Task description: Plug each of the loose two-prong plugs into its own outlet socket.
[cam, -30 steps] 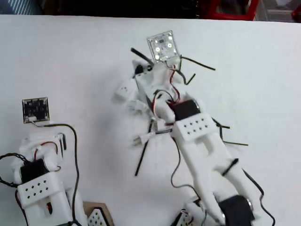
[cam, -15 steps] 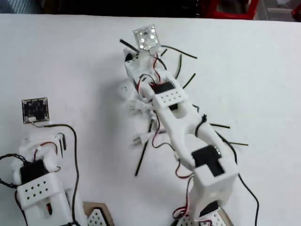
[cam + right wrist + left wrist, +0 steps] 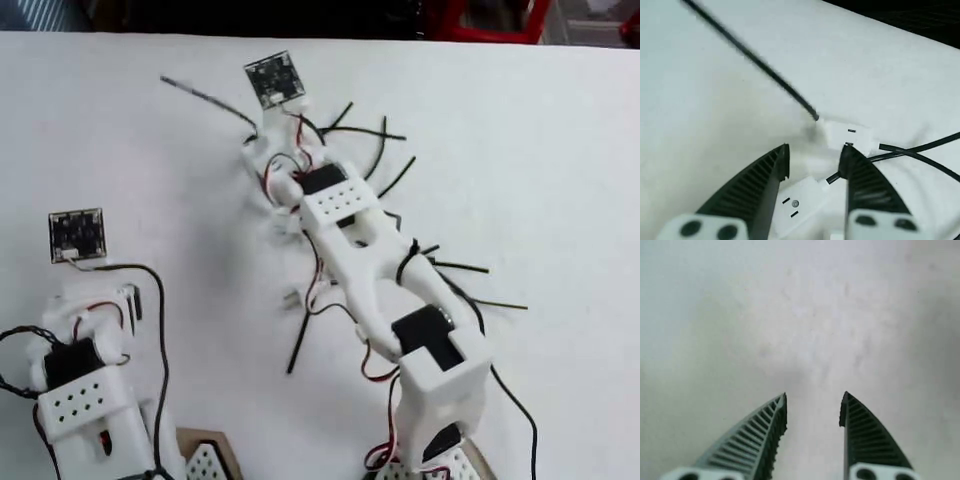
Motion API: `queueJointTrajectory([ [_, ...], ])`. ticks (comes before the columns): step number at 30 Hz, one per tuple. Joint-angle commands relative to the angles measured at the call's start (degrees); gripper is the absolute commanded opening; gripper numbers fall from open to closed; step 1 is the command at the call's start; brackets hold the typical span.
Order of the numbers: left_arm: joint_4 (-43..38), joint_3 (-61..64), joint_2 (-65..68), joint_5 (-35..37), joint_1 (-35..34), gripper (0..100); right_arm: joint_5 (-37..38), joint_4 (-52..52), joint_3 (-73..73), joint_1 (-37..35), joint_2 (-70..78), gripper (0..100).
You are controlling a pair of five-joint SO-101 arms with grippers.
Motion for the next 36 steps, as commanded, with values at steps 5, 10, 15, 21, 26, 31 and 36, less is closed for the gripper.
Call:
queueJointTrajectory([
  [5, -1.1, 0.0, -0.9, -0.5, 0.1, 18, -0.4, 15.8, -2.6, -0.5, -7.1, 11.0],
  [10, -1.1, 0.0, -0.9, -0.5, 0.1, 18, -0.4, 34.0, -2.5, -0.2, -16.7, 14.0],
  [15, -1.1, 0.0, -0.9, -0.5, 0.1, 18, -2.8, 47.3, -2.2, -0.2, -23.3, 14.2],
  [21, -1.1, 0.1, -0.9, -0.5, 0.1, 18, -18.5, 52.4, 3.5, 2.8, -26.6, 14.4],
  [26, -1.1, 0.1, -0.9, -0.5, 0.1, 18, -27.5, 53.4, 10.0, 6.4, -28.4, 14.4],
  [31, -1.1, 0.1, -0.9, -0.5, 0.1, 18, -31.9, 51.8, 14.7, 8.5, -27.2, 14.4],
  [36, -1.1, 0.2, -0.9, -0.5, 0.1, 18, -38.2, 45.6, 18.5, 8.5, -25.1, 14.4],
])
